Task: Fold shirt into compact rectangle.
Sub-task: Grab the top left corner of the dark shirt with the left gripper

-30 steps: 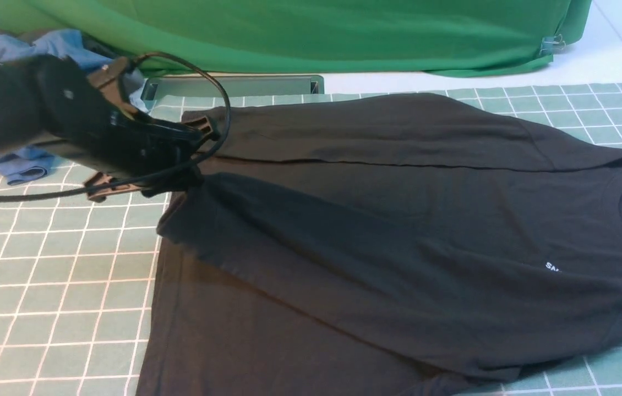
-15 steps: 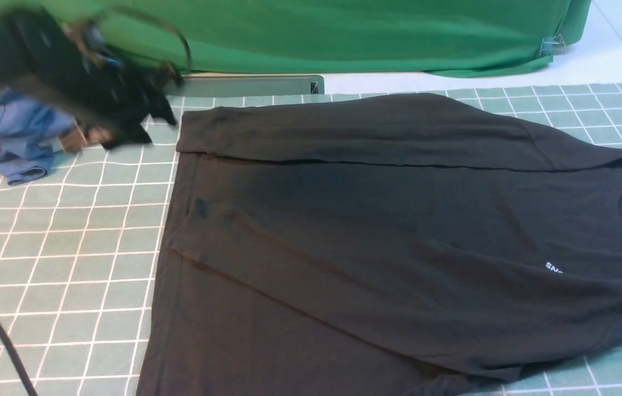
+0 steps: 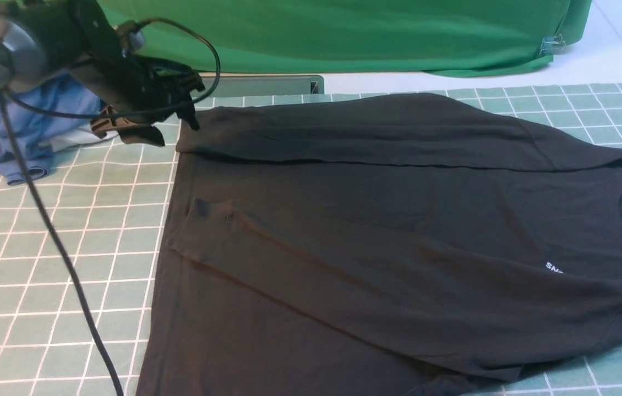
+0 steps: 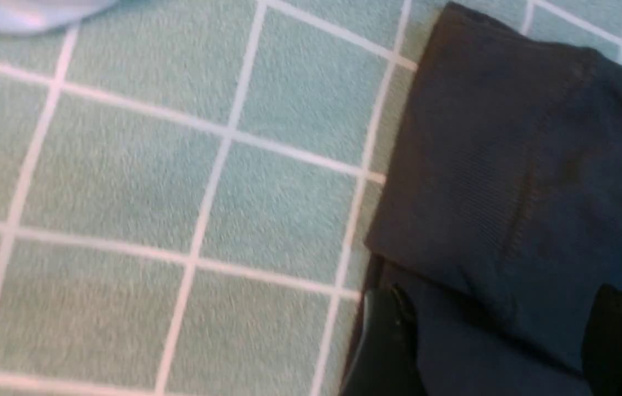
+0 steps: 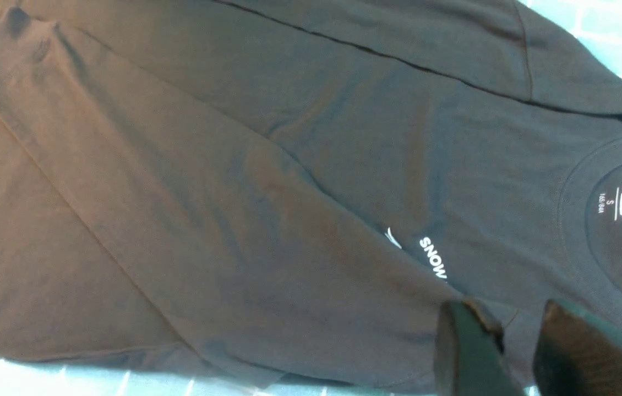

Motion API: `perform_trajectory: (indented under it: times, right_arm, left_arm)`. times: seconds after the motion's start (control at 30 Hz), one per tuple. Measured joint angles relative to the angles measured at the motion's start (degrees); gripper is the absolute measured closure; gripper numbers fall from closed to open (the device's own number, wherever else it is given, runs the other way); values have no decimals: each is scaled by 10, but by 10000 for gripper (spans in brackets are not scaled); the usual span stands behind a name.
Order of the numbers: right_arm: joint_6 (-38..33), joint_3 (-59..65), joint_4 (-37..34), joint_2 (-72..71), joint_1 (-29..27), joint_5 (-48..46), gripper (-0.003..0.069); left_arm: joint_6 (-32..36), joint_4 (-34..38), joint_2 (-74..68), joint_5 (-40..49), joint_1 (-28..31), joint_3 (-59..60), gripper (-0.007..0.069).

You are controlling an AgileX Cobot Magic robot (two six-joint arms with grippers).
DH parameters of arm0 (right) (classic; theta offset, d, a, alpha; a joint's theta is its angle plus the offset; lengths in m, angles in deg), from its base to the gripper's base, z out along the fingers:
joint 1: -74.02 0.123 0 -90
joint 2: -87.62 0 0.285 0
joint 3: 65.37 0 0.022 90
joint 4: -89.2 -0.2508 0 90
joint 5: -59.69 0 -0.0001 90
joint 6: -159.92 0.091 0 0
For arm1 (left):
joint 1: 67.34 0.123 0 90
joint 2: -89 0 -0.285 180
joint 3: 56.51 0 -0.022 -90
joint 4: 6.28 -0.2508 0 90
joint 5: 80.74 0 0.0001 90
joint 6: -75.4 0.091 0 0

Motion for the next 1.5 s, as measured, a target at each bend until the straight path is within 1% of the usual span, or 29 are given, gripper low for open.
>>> perform_trajectory:
  times: [0.2, 0.3, 0.33, 0.4, 0.43, 0.47, 0.5, 0.53, 0.6, 0.63, 0.7, 0.8, 0.93, 1.13, 1.27, 1.5]
  right_arm:
    - [26, 0, 0, 0, 0, 2, 442]
    - [29, 0, 0, 0, 0, 7, 442]
    - [29, 0, 0, 0, 0, 12, 442]
    - [29, 0, 0, 0, 0, 16, 442]
    - [30, 0, 0, 0, 0, 26, 442]
    - [30, 0, 0, 0, 0, 27, 442]
    - [32, 0, 0, 0, 0, 37, 442]
    - [32, 0, 0, 0, 0, 38, 442]
    - [32, 0, 0, 0, 0, 55, 442]
    - [32, 0, 0, 0, 0, 58, 442]
    - [32, 0, 0, 0, 0, 78, 442]
    - [32, 0, 1, 0, 0, 94, 442]
    - [32, 0, 2, 0, 0, 101, 438]
    - [32, 12, 2, 0, 0, 107, 431]
    - [32, 25, 2, 0, 0, 113, 429]
    - [32, 34, 3, 0, 0, 121, 425]
  left_arm:
    - [12, 17, -26, -29, -3, -3, 276]
    - [17, 21, -27, -34, -5, -4, 315]
    - [28, 21, -27, -36, -5, -7, 329]
    - [34, 22, -27, -36, -5, -13, 341]
    - [41, 26, -27, -14, -5, -34, 358]
    - [41, 26, -27, -14, -5, -34, 359]
    - [41, 39, -27, 30, -5, -56, 370]
    - [41, 41, -27, 41, -5, -58, 373]
    - [40, 56, -26, 102, -6, -75, 375]
    - [39, 56, -26, 106, -6, -75, 375]
    - [16, 60, -26, 143, -6, -76, 375]
    - [-43, 62, -34, 155, -6, -76, 375]
    - [-84, 70, -54, 150, -6, -76, 375]
    - [-121, 99, -73, 90, -6, -76, 375]
    - [-128, 114, -74, 63, -6, -76, 375]
    - [-128, 116, -77, 32, -6, -76, 386]
